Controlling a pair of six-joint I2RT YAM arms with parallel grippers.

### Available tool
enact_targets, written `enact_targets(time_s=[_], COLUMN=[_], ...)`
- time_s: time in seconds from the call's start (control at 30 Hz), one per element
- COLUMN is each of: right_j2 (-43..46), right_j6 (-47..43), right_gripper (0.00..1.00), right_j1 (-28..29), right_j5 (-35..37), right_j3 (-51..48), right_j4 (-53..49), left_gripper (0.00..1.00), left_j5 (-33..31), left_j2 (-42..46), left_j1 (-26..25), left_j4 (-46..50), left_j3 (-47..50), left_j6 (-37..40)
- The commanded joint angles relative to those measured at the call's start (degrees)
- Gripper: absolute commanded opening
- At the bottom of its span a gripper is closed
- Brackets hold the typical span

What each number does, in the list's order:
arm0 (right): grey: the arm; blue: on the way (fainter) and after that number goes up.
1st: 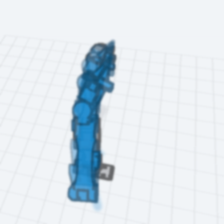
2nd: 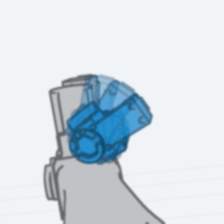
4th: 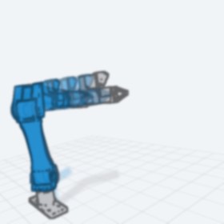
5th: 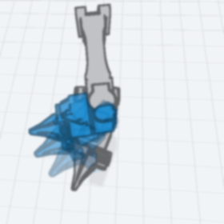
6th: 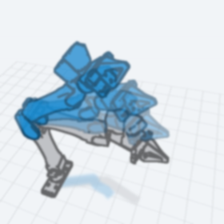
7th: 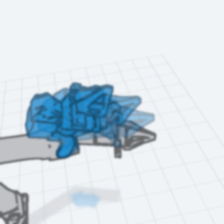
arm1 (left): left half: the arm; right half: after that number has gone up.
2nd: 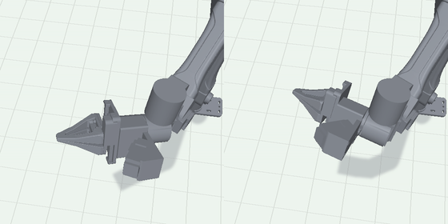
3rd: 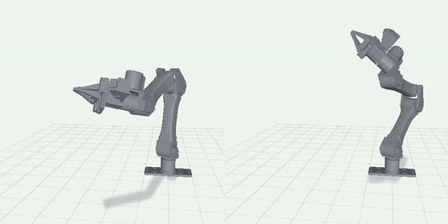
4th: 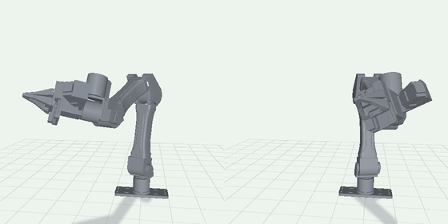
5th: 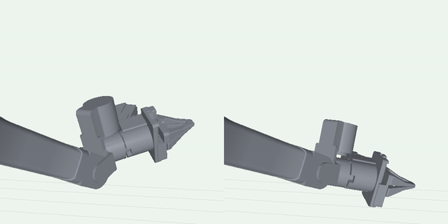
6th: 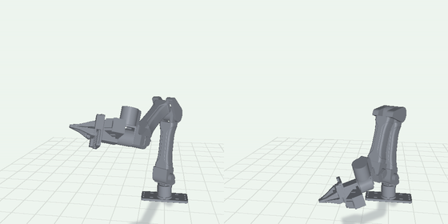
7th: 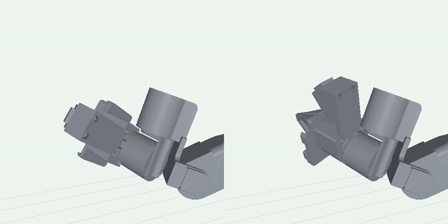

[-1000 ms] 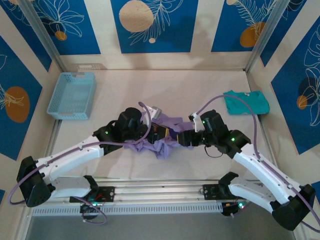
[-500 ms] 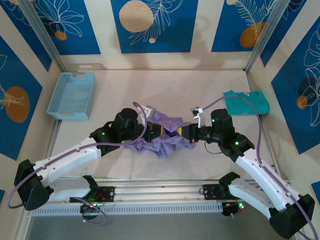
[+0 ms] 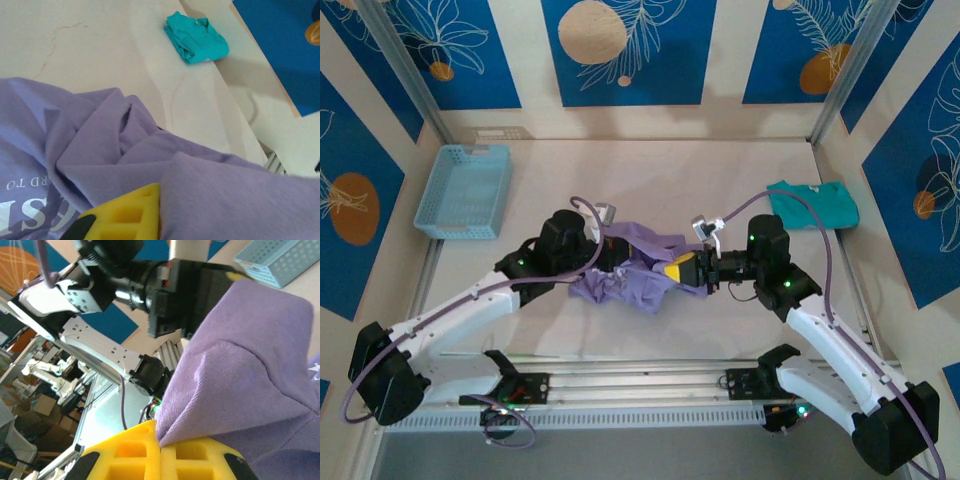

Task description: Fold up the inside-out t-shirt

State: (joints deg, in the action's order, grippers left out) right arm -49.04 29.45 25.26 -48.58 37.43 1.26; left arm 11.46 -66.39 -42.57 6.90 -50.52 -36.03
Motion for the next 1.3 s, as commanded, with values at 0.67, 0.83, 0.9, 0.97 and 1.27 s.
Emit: enact_targets(time_s=[0.67,0.83,0.9,0.97,1.27], right_j2=[-1.82,-1.84,-1.79,-1.82,-1.58], right_j6=[1.66,1.57,1.58,1.57,1.31], right_gripper=[0.00,0.00,0.00,0.00,0.00], right_j1=[1.02,1.29,1.46,1.56,1.90], right_j5=[7.25,7.54,7.60,7.56,7.55], right_j3=[0.61,0.72,0.86,0.96,0.80], right_j4=[1.22,1.16,1.15,1.10,0.85], left_gripper=[0.71,0.62,0.62,0.61,0.48], left_j5=[18.20,26.17,26.54,26.77,28.74], left_j2=[11.27,5.76,3.68,2.01,-2.72], left_j1=[0.66,-0.67,-1.05,-1.29,-1.47], left_j4=[1.84,-5.22,-6.20,-6.70,-11.02], left_j3=[-0.86,-1.83,-2.53,-3.08,-3.62], left_j6=[11.45,6.38,6.00,5.96,3.82])
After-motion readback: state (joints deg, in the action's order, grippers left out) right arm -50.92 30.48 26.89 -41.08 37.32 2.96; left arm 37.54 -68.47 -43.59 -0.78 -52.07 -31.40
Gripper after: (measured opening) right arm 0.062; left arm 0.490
